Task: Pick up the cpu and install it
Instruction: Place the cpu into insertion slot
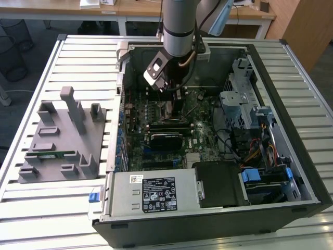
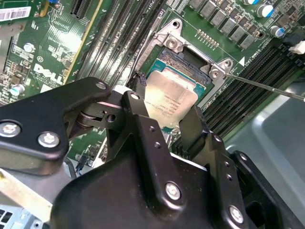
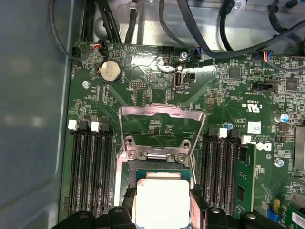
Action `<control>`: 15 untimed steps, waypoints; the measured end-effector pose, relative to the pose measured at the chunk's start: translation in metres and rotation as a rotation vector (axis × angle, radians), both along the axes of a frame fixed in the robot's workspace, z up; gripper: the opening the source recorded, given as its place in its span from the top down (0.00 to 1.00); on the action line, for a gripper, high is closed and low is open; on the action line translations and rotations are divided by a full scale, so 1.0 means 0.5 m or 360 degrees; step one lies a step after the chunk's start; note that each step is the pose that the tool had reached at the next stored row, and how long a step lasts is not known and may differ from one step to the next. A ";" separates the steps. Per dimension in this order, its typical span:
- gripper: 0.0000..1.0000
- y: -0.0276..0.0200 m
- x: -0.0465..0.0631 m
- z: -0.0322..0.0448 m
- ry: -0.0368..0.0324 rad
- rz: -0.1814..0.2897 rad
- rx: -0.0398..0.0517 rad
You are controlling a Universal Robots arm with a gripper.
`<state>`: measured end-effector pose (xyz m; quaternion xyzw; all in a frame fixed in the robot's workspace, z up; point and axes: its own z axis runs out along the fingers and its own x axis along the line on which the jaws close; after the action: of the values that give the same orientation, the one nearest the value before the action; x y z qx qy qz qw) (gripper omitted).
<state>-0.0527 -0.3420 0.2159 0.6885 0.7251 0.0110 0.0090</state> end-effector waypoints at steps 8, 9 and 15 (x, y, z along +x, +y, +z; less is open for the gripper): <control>0.47 0.0003 0.000 -0.012 0.0000 -0.0001 0.0000; 0.47 0.0007 0.000 -0.013 0.0000 -0.0001 0.0000; 0.47 0.0071 0.000 -0.020 0.0000 -0.0003 0.0000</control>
<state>-0.0527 -0.3384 0.2061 0.6892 0.7245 0.0109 0.0091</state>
